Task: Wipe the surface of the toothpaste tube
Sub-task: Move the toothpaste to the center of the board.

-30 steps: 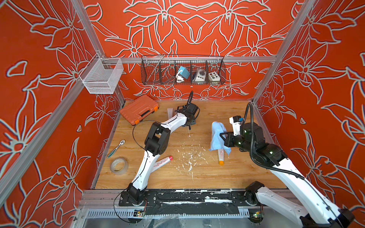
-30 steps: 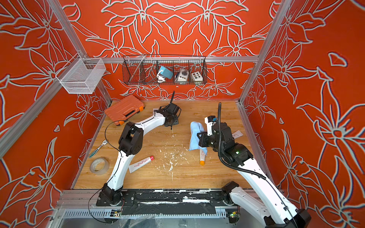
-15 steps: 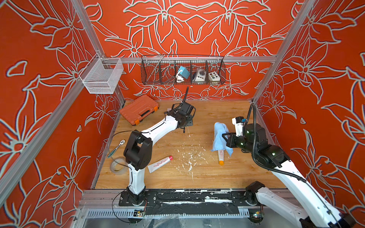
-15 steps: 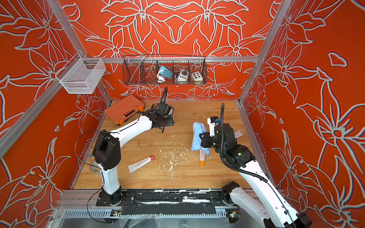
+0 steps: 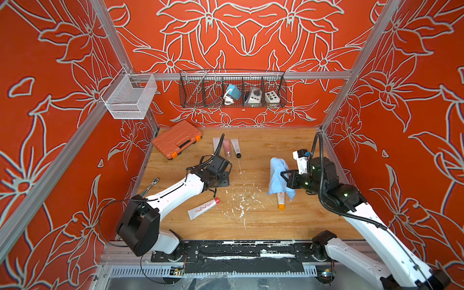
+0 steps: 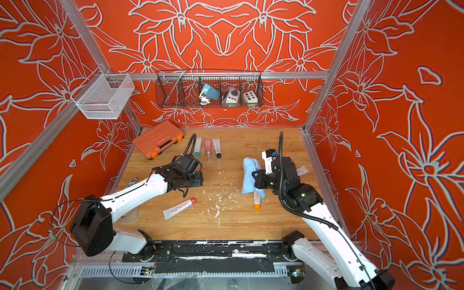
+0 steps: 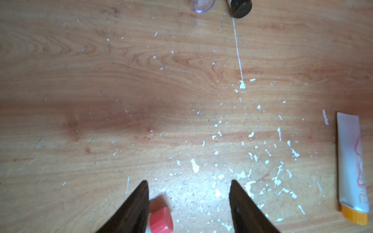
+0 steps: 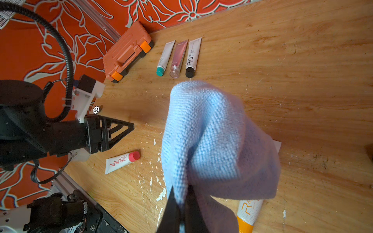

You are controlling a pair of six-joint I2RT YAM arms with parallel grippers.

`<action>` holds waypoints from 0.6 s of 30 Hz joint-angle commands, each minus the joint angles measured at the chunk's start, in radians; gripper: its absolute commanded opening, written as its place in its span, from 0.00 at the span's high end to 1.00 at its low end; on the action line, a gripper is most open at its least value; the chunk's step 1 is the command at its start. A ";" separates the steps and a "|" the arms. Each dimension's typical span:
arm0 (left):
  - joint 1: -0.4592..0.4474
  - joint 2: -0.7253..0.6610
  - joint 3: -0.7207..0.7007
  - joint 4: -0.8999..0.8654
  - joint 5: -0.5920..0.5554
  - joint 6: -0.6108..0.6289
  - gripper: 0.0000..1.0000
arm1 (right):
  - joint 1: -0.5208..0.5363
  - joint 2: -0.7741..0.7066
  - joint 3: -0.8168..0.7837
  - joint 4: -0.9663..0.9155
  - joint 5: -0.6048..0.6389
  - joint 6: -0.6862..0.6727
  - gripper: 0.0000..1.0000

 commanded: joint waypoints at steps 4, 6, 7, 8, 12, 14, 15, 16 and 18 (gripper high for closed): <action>0.001 -0.105 -0.084 -0.097 0.044 -0.110 0.35 | -0.009 0.019 -0.017 0.016 -0.022 0.008 1.00; 0.001 -0.146 -0.124 -0.091 0.092 -0.162 0.33 | -0.009 0.024 -0.020 0.023 -0.025 0.008 1.00; 0.001 -0.164 -0.137 -0.100 0.123 -0.183 0.32 | -0.008 0.026 -0.023 0.028 -0.028 0.009 1.00; 0.001 -0.175 -0.149 -0.101 0.152 -0.197 0.31 | -0.008 0.029 -0.025 0.035 -0.031 0.011 1.00; 0.001 -0.215 -0.188 -0.175 0.176 -0.283 0.29 | -0.010 0.050 -0.035 0.057 -0.052 0.019 1.00; 0.001 -0.236 -0.204 -0.218 0.168 -0.324 0.30 | -0.009 0.062 -0.035 0.061 -0.061 0.019 1.00; 0.001 -0.252 -0.221 -0.222 0.175 -0.343 0.30 | -0.009 0.068 -0.035 0.061 -0.064 0.019 1.00; 0.001 -0.271 -0.238 -0.223 0.185 -0.363 0.30 | -0.010 0.070 -0.035 0.062 -0.065 0.017 1.00; 0.001 -0.299 -0.262 -0.225 0.200 -0.392 0.30 | -0.010 0.075 -0.037 0.066 -0.068 0.017 1.00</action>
